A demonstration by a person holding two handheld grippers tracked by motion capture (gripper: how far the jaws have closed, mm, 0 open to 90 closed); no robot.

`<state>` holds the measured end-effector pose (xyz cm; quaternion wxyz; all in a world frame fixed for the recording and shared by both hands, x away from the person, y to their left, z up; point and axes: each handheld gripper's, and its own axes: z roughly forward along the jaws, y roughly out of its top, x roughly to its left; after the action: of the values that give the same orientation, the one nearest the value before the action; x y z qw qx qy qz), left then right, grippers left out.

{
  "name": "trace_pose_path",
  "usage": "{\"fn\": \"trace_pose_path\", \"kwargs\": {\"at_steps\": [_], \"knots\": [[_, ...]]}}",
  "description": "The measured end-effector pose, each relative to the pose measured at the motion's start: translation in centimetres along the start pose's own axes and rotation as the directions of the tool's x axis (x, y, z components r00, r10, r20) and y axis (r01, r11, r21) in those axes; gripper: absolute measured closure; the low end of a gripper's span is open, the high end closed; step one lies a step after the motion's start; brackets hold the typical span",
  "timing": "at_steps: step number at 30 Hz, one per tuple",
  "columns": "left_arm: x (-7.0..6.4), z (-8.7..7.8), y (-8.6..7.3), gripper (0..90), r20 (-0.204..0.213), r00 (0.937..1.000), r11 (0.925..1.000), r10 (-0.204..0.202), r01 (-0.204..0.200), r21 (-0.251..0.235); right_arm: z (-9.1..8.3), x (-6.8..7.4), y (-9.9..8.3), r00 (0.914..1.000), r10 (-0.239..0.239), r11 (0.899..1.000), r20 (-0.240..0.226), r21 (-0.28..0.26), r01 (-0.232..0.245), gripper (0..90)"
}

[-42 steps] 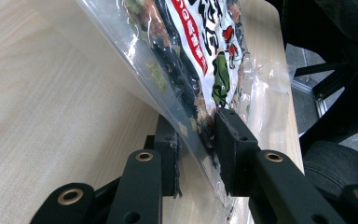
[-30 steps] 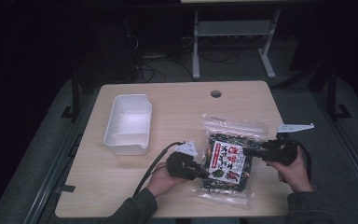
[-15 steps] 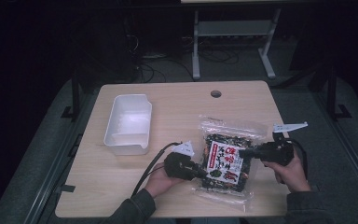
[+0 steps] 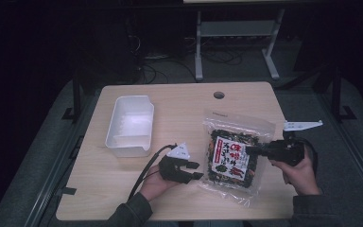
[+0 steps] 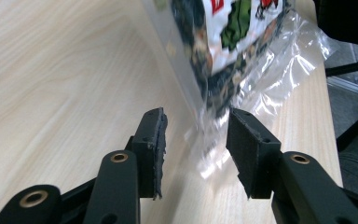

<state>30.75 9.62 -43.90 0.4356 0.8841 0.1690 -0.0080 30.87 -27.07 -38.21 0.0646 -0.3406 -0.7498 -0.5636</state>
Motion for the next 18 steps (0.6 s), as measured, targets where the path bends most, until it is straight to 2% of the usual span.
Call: {"fn": "trace_pose_path", "kwargs": {"at_steps": [2,5,7,9,10,12,15,16,17,18], "knots": [[0.0,-0.2,-0.1,55.7,-0.005,1.0,1.0,0.0,0.0,0.001,-0.1,0.1,0.1,0.9999,-0.002,1.0,0.011,-0.006,0.002,74.8],[-0.1,-1.0,-0.4,51.5,-0.026,0.9996,0.9999,0.01,-0.01,0.005,-0.6,0.5,0.4,0.9973,-0.002,0.999,0.073,-0.033,0.005,74.9],[-0.2,-1.2,-0.5,49.9,-0.032,0.9994,0.9999,0.012,-0.012,0.003,-0.6,0.6,0.5,0.9963,-0.002,0.999,0.086,-0.036,0.005,74.8],[-0.4,-1.7,-0.8,47.2,-0.05,0.9982,0.9994,0.032,-0.032,0.012,-0.8,1.0,0.9,0.9895,0.005,0.998,0.145,-0.055,0.003,74.8],[-0.4,-1.7,-0.8,46.2,-0.05,0.9982,0.9994,0.032,-0.032,0.012,-0.8,1.0,0.9,0.9895,0.005,0.998,0.145,-0.055,0.003,74.8],[-0.7,-2.3,-1.1,43.5,-0.073,0.996,0.9986,0.051,-0.05,0.019,-0.8,1.3,1.3,0.98,0.009,0.998,0.199,-0.069,0.005,74.8],[-0.9,-2.9,-1.4,40.2,-0.093,0.9938,0.9978,0.062,-0.06,0.027,-0.5,1.6,1.6,0.9707,0.017,0.996,0.24,-0.089,0.004,74.9],[-0.9,-2.9,-1.4,39.1,-0.093,0.9938,0.9978,0.062,-0.06,0.027,-0.5,1.6,1.6,0.9707,0.017,0.996,0.24,-0.089,0.004,74.9],[-1.0,-3.3,-1.7,37.9,-0.109,0.9917,0.9974,0.069,-0.066,0.03,-0.2,1.7,1.8,0.9642,0.023,0.995,0.264,-0.1,0.004,74.9],[-1.0,-3.3,-1.7,37.2,-0.109,0.9917,0.9974,0.069,-0.066,0.03,-0.1,1.8,1.9,0.9612,0.023,0.995,0.275,-0.102,0.005,74.9]]}}
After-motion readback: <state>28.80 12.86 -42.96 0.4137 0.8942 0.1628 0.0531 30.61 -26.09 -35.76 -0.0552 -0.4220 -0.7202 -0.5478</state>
